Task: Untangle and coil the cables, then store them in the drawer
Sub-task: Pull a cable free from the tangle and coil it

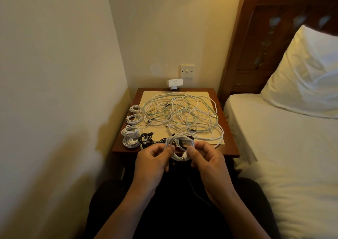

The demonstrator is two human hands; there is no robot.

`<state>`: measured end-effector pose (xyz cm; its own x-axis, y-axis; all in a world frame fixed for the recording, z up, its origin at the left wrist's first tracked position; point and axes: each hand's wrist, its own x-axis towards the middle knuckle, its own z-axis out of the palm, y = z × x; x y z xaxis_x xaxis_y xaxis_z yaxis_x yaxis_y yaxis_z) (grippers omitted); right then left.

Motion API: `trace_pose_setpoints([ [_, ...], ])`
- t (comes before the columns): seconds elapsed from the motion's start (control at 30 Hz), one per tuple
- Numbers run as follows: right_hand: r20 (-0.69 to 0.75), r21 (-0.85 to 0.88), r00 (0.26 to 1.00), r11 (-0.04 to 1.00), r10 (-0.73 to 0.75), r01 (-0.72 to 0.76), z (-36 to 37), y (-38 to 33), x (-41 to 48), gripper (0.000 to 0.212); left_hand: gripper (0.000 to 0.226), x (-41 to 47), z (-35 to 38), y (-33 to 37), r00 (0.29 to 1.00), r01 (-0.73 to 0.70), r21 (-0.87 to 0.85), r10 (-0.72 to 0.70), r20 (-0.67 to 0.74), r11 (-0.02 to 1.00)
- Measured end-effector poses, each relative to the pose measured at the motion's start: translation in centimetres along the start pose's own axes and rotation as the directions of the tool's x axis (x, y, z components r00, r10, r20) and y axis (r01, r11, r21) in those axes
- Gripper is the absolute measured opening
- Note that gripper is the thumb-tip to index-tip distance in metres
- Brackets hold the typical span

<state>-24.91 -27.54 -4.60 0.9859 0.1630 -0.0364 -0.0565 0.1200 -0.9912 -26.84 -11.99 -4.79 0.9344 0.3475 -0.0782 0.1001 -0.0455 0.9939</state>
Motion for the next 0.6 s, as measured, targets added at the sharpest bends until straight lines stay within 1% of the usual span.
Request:
trace_pose_setpoints([
  [0.03,0.035,-0.055,0.999,0.998,-0.003,0.005,-0.1,0.0,0.0,0.011,0.005,0.2,-0.1,0.0,1.0,0.014,-0.017,-0.015,-0.016,1.0],
  [0.07,0.055,-0.132,0.998,0.991,-0.009,0.016,-0.2,0.1,0.0,0.012,0.006,0.4,-0.3,0.0,0.999,0.034,-0.039,-0.035,-0.026,0.999],
  [0.13,0.064,-0.29,0.998,0.956,-0.02,0.038,-0.4,0.1,0.0,0.012,0.015,0.4,-0.6,0.2,0.995,0.097,-0.092,-0.098,0.003,0.991],
  [0.2,0.063,-0.342,0.998,0.939,-0.024,0.045,-0.8,-0.1,0.2,0.011,0.015,0.4,-1.0,0.8,0.982,0.176,-0.181,-0.16,0.101,0.968],
  [0.27,0.076,-0.347,0.997,0.937,-0.01,0.036,-1.3,-0.5,0.5,0.012,0.021,0.3,-1.4,1.4,0.949,0.287,-0.33,-0.219,0.227,0.899],
  [0.3,0.088,-0.347,0.996,0.937,-0.005,0.035,-1.5,-0.8,0.6,0.013,0.023,0.2,-1.5,1.7,0.935,0.319,-0.371,-0.226,0.272,0.872],
  [0.4,0.116,-0.34,0.993,0.939,-0.021,0.06,-1.6,-1.4,0.5,0.023,0.021,-0.1,-1.4,2.0,0.926,0.319,-0.342,-0.213,0.312,0.884],
  [0.5,0.133,-0.244,0.991,0.969,-0.008,0.04,-1.3,-1.8,0.2,0.029,0.032,-0.1,-1.3,2.1,0.926,0.309,-0.311,-0.21,0.314,0.899],
  [0.53,0.143,-0.223,0.99,0.974,0.001,0.032,-1.3,-1.7,0.1,0.029,0.033,-0.1,-1.3,2.0,0.932,0.283,-0.269,-0.198,0.302,0.921],
  [0.6,0.169,-0.221,0.985,0.975,0.015,0.023,-1.3,-1.7,0.0,0.029,0.025,-0.2,-1.1,1.8,0.954,0.195,-0.173,-0.146,0.261,0.965],
])
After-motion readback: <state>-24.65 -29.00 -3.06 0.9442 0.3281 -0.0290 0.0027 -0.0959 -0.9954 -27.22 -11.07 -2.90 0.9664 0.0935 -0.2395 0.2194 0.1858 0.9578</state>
